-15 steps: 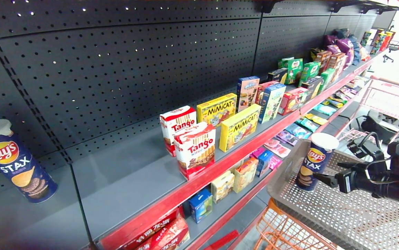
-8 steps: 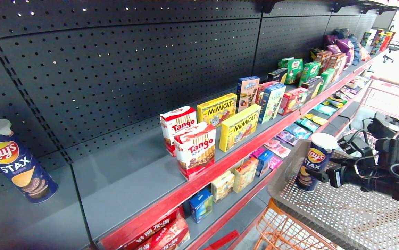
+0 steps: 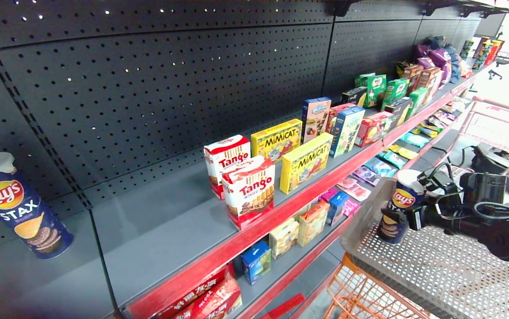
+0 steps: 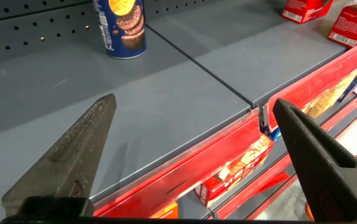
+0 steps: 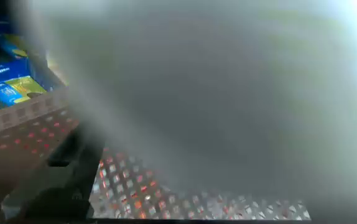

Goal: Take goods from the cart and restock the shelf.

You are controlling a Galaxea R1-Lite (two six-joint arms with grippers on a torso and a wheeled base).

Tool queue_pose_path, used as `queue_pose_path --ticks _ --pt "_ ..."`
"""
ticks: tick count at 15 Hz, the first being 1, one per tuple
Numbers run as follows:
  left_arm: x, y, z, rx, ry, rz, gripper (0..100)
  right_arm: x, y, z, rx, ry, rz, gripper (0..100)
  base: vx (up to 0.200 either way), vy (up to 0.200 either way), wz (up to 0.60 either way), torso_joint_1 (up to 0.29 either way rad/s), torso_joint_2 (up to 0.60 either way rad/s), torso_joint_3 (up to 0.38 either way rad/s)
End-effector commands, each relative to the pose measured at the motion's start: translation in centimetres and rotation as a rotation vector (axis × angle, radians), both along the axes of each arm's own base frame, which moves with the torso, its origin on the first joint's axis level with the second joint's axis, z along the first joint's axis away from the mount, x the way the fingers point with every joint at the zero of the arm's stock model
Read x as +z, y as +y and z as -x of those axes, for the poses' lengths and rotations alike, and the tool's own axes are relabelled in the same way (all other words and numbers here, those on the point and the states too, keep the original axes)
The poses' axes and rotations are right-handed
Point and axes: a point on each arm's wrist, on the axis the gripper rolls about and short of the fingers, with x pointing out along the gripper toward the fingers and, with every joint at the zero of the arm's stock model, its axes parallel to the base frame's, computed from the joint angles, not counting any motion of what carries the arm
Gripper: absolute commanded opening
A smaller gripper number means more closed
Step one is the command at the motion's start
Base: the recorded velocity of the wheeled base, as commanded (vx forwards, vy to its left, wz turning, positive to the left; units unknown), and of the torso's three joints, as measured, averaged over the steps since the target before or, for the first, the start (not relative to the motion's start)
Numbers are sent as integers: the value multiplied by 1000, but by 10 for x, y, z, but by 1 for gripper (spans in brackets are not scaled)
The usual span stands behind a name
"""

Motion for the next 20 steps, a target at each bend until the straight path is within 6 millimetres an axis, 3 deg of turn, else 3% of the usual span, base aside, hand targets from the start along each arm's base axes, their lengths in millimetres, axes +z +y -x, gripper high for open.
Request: queue_pose_path --ticks 1,2,7,8,11,12,14,15,18,20 --pt "0 0 0 1 1 0 100 -15 2 -17 11 30 -1 100 0 0 0 0 0 0" --pt "0 0 0 1 1 0 100 -15 1 -18 8 32 0 0 0 0 0 0 0 0" --pt "0 0 0 1 1 0 100 3 -3 -15 -4 -28 6 0 0 0 0 0 0 0" --pt "0 0 0 1 1 0 100 17 -4 -6 -15 -53 9 0 0 0 0 0 0 0" --pt "0 0 0 1 1 0 100 67 -4 46 -32 -151 19 0 0 0 0 0 0 0" --pt "0 0 0 1 1 0 100 92 -1 76 -40 -224 30 0 0 0 0 0 0 0" --pt "0 0 0 1 1 0 100 123 7 118 -119 -344 57 0 0 0 0 0 0 0" --pt "0 0 0 1 1 0 100 136 20 148 -179 -413 61 0 0 0 0 0 0 0" --pt "0 0 0 1 1 0 100 144 32 201 -192 -485 52 0 0 0 0 0 0 0" --pt "0 0 0 1 1 0 100 146 21 230 -289 -469 80 0 0 0 0 0 0 0"
